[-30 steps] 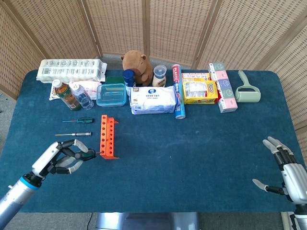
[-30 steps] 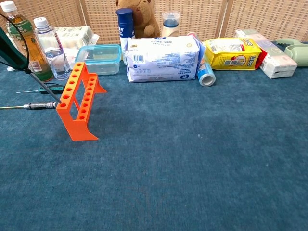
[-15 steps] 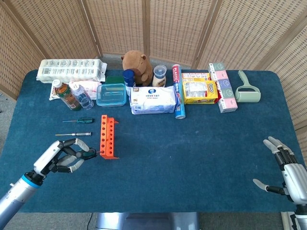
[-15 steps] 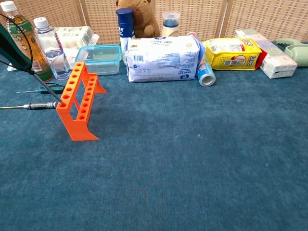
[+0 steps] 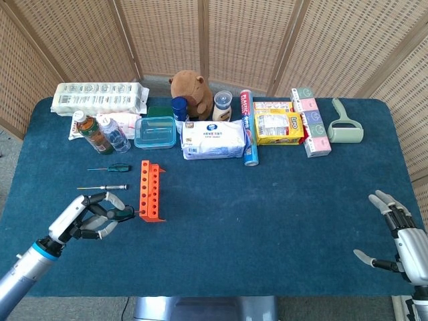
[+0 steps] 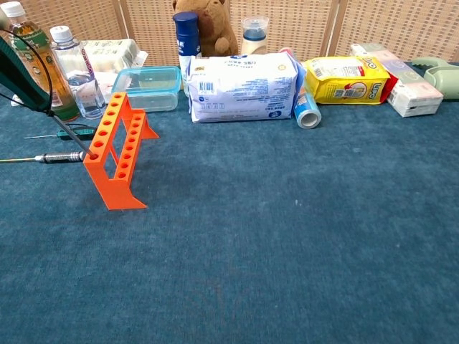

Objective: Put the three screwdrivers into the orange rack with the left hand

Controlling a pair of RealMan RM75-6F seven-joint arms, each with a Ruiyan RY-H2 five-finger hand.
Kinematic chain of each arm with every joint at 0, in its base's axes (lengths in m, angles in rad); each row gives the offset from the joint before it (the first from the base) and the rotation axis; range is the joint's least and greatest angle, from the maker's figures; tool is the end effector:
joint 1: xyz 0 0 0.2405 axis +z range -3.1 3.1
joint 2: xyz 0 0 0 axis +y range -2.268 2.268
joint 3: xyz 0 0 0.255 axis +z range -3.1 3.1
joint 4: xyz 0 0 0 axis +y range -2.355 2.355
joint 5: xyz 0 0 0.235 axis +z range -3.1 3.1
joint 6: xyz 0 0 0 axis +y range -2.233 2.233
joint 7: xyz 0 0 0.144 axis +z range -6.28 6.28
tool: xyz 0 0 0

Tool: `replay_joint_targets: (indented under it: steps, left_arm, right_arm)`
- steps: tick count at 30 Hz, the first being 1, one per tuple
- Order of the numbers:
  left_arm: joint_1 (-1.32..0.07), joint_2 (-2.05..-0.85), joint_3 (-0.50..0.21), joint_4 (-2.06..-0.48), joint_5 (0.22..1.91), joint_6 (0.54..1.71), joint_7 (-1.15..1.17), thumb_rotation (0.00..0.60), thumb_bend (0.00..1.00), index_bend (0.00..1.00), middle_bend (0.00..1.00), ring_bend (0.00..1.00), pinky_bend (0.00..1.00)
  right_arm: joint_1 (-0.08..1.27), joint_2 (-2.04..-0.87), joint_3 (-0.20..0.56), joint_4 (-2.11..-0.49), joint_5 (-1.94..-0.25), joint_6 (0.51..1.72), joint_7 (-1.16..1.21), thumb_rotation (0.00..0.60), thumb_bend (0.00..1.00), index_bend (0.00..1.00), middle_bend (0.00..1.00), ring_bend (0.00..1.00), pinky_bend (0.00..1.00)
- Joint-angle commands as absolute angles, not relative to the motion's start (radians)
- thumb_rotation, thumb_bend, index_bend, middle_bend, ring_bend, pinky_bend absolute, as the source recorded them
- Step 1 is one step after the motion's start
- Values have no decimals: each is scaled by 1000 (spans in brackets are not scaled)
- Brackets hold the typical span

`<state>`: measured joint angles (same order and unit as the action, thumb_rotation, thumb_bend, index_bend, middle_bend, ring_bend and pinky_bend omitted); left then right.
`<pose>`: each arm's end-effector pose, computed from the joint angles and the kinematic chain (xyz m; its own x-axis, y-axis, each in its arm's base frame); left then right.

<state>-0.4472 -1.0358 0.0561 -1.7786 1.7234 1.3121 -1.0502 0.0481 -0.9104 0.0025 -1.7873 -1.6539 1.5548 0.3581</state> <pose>-0.2088 0.2362 0.1000 -0.4647 0.5266 0.7119 0.7718 -0.1532 0.6171 -0.2850 -0.1579 0.1778 0.0898 -0.0376 0.9952 -0.9890 -0.1212 0.0847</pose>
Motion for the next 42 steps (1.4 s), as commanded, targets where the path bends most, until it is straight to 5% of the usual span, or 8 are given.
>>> replay_joint_targets:
  steps: [1, 17, 42]
  left_arm:
    - [-451, -1045, 55, -1768, 1707, 1301, -1069, 600, 418, 609, 972, 1000, 1000]
    - [-489, -1111, 34, -1697, 1619, 1200, -1111, 600, 418, 609, 972, 1000, 1000]
    - [-483, -1216, 44, -1581, 1637, 1215, -1174, 600, 418, 609, 972, 1000, 1000]
  right_arm:
    - [48, -910, 2, -1787, -1654, 1555, 359, 600, 19, 71, 28, 0, 0]
    - [49, -910, 3, -1787, -1651, 1551, 359, 600, 19, 71, 28, 0, 0]
    - [49, -906, 5, -1783, -1649, 1554, 375, 600, 20, 71, 29, 0, 0]
